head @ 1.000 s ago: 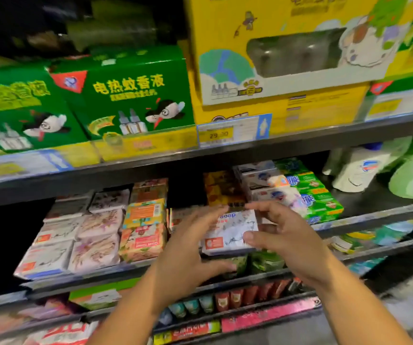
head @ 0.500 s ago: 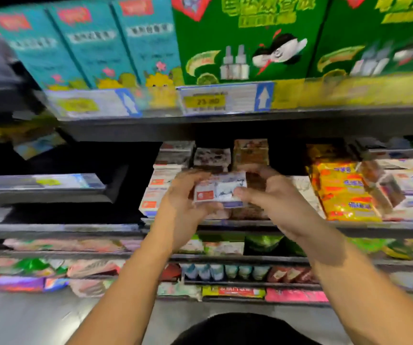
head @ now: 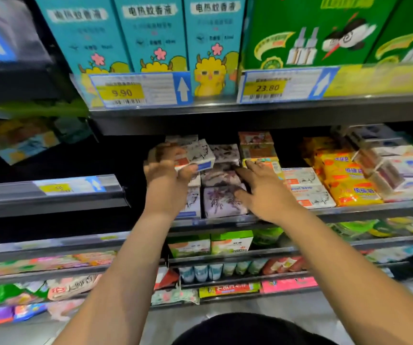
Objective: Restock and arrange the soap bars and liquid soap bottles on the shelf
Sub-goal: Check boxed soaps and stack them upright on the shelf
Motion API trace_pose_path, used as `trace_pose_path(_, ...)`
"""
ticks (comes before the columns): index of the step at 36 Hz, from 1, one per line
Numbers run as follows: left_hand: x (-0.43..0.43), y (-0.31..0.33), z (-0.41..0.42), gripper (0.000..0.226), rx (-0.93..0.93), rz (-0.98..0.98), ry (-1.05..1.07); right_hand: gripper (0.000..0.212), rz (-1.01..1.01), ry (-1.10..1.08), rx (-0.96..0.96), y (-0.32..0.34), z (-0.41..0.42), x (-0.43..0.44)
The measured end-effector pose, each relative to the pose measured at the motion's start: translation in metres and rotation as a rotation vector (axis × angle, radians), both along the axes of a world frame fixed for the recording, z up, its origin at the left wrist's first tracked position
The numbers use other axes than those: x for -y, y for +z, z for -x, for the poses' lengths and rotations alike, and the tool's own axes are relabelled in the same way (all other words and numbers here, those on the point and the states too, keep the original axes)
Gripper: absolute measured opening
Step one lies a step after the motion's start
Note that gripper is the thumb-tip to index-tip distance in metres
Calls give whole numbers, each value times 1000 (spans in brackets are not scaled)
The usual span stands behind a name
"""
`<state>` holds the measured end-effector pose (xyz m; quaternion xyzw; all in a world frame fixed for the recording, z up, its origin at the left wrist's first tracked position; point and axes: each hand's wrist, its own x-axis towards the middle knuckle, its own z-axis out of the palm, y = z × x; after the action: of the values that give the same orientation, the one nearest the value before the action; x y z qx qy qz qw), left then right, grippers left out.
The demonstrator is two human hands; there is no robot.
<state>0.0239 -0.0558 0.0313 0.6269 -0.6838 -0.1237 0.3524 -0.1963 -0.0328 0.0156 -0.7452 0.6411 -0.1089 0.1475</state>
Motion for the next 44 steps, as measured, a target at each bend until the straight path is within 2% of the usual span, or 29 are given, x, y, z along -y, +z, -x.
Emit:
trace_pose_path(4, 20, -6, 4, 30, -62, 6, 55, 65, -19, -18, -10, -1, 1, 0)
trace_pose_path(7, 30, -18, 1, 29, 19, -2, 108, 64, -23, -28, -11, -1, 1, 0)
trace_pose_path(12, 15, -9, 6, 21, 278, 29, 129, 65, -11, -21, -34, -2, 1, 3)
trace_pose_path(15, 2, -15, 8, 42, 547, 63, 103, 66, -8, -13, -43, -3, 2, 3)
trace_pose_path(16, 0, -18, 10, 50, 584, 1, 78, 67, -7, -10, -48, -3, 2, 3)
trace_pose_path(19, -3, -28, 11, 63, 570, -121, 21, 66, -1, -9, -66, -3, 2, 3)
trace_pose_path(25, 5, -27, 6, 64, 598, -259, 27, 66, 10, 0, -112, -5, -1, 4)
trace_pose_path(33, 21, -18, 16, 69, 550, -351, 57, 66, 8, 8, -128, -3, -2, 0)
trace_pose_path(40, 24, -23, 20, 71, 558, -344, 63, 66, 18, 14, -133, -1, -2, -1)
trace_pose_path(44, 31, -24, 16, 70, 484, -361, 62, 66, 16, 7, -97, -1, -2, -1)
